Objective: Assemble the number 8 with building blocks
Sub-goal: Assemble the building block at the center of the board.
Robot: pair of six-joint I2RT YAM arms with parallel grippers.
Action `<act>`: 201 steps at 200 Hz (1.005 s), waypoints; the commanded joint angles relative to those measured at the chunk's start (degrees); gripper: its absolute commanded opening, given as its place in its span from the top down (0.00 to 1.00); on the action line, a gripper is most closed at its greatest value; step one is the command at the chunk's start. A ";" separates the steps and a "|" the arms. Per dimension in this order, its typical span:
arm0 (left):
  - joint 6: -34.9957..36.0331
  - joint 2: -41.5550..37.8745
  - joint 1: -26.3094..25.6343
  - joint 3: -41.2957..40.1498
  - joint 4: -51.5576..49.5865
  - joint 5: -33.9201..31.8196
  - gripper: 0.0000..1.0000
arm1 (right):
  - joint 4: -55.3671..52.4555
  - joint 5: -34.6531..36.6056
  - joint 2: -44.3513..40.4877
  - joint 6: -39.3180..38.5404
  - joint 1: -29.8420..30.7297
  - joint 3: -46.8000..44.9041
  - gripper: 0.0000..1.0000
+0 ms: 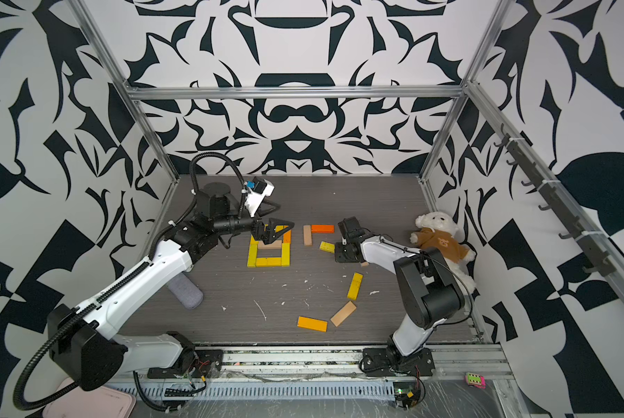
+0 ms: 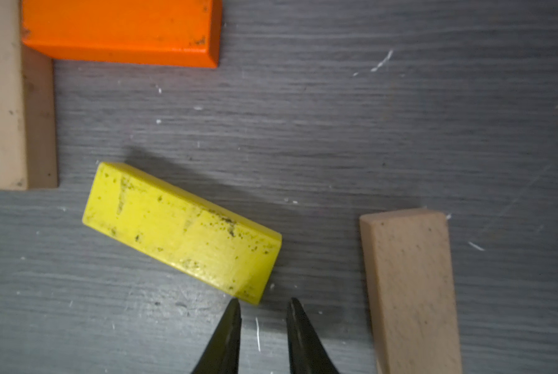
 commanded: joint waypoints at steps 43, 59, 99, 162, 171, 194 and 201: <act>1.00 -1.12 -0.30 1.13 -0.71 -0.03 0.01 | 1.87 -3.22 0.66 3.11 -2.71 3.02 0.73; 0.96 -1.03 -0.35 1.19 -0.73 -0.06 0.01 | 4.20 -5.97 -0.13 4.46 -3.82 1.95 0.71; 1.00 -0.85 -0.39 1.18 -0.80 0.02 0.01 | 7.24 -9.07 -1.56 5.66 -5.07 0.71 0.67; 1.05 -0.87 -0.48 1.27 -0.89 0.08 0.01 | 7.77 -10.80 1.03 8.67 -6.07 2.20 0.65; 1.05 -0.83 -0.49 1.26 -0.89 0.10 0.01 | 7.76 -10.77 1.49 8.94 -6.06 2.31 0.65; 1.05 -0.84 -0.54 1.27 -0.89 0.08 0.01 | 8.11 -10.66 2.61 9.29 -6.16 2.50 0.65; 1.05 -0.90 -0.48 1.27 -0.89 0.02 0.01 | 8.19 -10.68 2.94 9.35 -6.18 2.53 0.65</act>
